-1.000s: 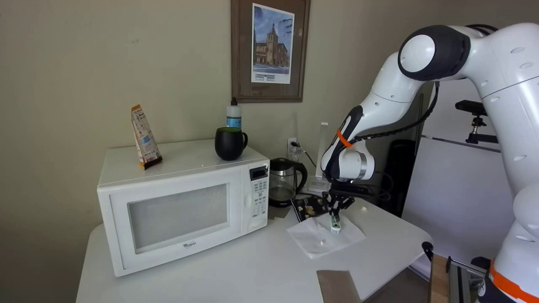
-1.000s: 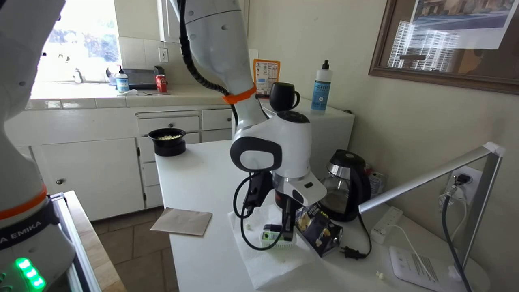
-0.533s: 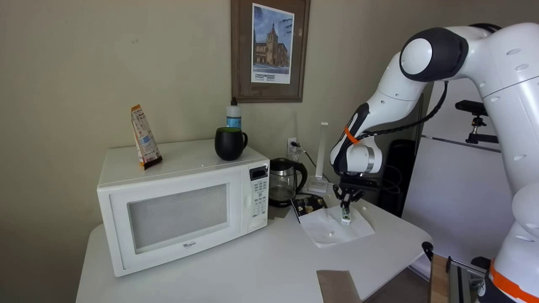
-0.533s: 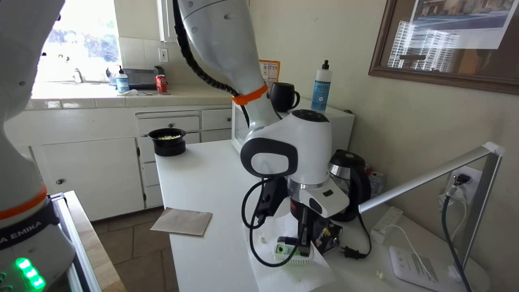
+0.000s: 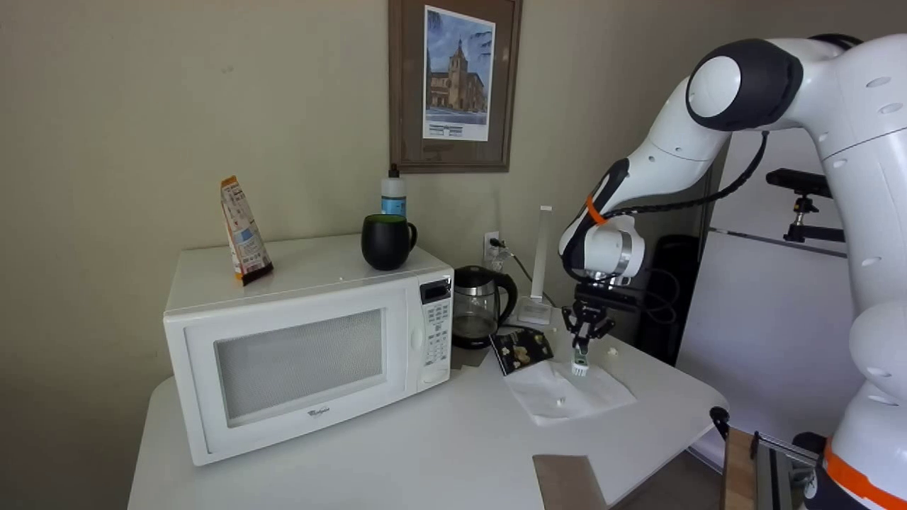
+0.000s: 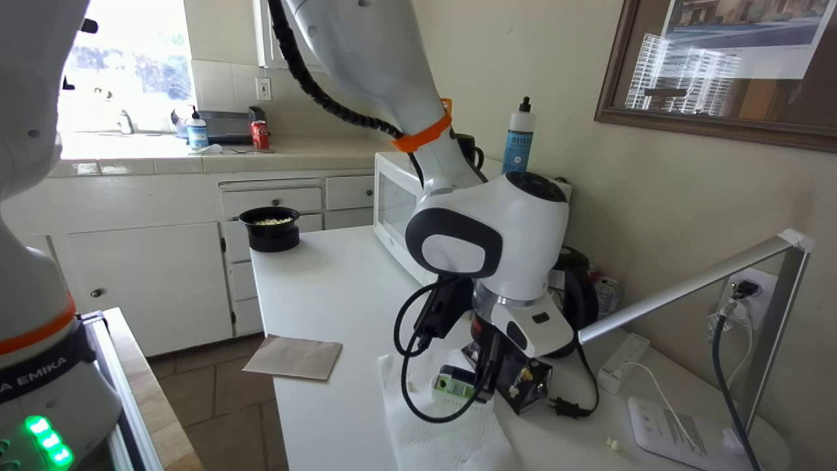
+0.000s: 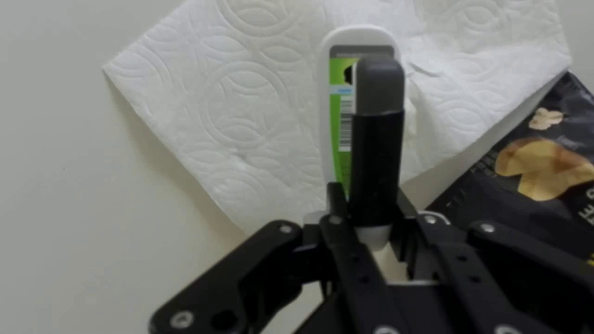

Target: Use the brush to scrub the right side of the counter.

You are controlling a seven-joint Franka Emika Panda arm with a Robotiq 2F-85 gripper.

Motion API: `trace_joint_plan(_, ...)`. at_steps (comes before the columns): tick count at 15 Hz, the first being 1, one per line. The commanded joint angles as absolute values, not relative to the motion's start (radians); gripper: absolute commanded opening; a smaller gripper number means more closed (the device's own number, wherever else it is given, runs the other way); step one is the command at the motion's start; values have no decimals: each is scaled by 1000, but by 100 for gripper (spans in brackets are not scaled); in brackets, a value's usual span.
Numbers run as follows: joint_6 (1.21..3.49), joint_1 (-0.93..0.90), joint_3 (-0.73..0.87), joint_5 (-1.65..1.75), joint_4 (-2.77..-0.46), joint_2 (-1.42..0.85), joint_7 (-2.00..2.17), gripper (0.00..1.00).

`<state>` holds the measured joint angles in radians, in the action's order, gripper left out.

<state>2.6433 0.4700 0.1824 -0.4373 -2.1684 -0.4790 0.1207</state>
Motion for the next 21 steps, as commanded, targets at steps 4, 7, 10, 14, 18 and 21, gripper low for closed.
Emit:
trace_joint_plan(4, 2565, 474, 198, -490, -2163, -446, 119, 6)
trace_joint_plan(7, 2668, 445, 215, -475, -2190, -491, 151, 6)
trace_joint_plan(10, 2772, 425, 256, -444, -2185, -544, 216, 6)
trace_joint_plan(14, 2749, 410, 343, -368, -2170, -571, 276, 6)
trace_joint_plan(18, 2739, 405, 428, -296, -2160, -599, 334, 6)
trace_joint_plan(21, 2746, 416, 461, -283, -2176, -625, 354, 6)
